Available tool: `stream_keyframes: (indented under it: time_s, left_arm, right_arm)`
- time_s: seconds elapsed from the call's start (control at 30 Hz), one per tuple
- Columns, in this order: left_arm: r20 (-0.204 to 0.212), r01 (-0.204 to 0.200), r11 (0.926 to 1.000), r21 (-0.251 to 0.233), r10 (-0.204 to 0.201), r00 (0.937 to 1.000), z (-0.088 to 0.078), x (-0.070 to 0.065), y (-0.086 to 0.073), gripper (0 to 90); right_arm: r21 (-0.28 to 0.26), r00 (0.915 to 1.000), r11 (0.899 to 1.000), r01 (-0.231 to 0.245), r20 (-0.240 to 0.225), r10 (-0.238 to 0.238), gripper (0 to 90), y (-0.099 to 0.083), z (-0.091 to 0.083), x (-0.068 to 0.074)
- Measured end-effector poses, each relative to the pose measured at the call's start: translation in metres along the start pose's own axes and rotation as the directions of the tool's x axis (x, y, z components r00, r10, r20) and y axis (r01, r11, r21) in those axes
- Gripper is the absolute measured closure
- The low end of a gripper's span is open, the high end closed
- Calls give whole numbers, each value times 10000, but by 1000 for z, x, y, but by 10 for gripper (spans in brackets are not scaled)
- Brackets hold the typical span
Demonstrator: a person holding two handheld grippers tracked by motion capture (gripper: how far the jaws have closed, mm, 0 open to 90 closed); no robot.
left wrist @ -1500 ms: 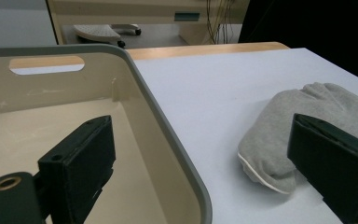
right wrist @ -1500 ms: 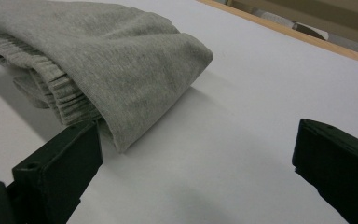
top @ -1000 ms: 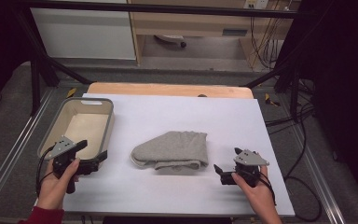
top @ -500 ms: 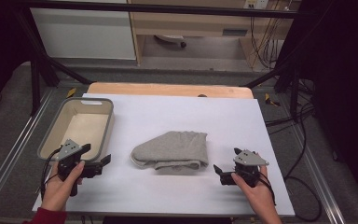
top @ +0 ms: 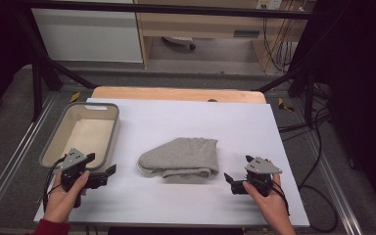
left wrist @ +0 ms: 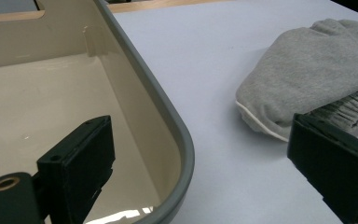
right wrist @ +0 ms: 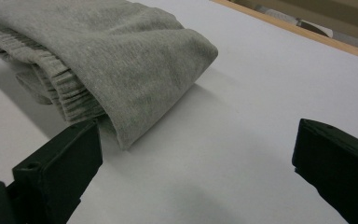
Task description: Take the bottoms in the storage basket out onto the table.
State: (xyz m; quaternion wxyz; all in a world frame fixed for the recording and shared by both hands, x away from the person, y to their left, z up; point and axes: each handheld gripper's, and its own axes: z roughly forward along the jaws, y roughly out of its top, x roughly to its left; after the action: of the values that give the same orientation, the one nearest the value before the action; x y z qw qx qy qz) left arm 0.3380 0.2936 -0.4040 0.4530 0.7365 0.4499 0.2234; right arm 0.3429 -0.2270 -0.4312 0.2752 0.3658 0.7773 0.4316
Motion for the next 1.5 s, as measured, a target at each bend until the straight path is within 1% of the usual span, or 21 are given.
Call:
stream_keyframes:
  time_s: [0.17,0.23,0.33,0.53,0.63,0.87,1.1,1.27,1.43,1.5]
  left_arm:
    - [-88,159,9998,-100,-160,9998,-4,5,-4,74]
    - [-87,158,9998,-149,-159,9998,-5,7,-5,76]
    - [-28,127,9997,-186,-127,9999,-5,7,-6,75]
    - [117,-60,9998,-181,62,9999,-2,6,-7,75]
    - [169,-67,9998,-193,70,9998,-1,6,-8,76]
    - [238,-152,9999,-76,154,9996,1,4,-9,76]
    - [91,-420,9991,-25,420,9991,4,2,-9,74]
    - [-23,-494,9987,-74,494,9988,7,3,-10,74]
    - [6,-460,9989,-125,460,9989,8,4,-10,73]
    - [72,-348,9993,-163,349,9994,9,4,-10,74]
  right_arm:
    - [11,10000,10000,10,-21,-10,20,0,0,0]
    - [27,10000,10000,13,-15,-13,19,0,0,0]
    - [24,10000,10000,19,-33,-19,19,0,1,0]
    - [23,10000,10000,25,-42,-25,19,0,1,1]
    - [20,10000,10000,27,-45,-27,19,0,1,1]
    - [78,9999,9999,66,-89,-65,20,0,1,1]
    - [140,9999,9999,80,-121,-79,19,0,2,2]
    - [195,9999,9998,102,-136,-100,19,-1,3,2]
    - [223,9999,9997,90,-145,-87,19,-1,4,2]
    - [245,9999,9997,86,-137,-82,19,-1,4,2]
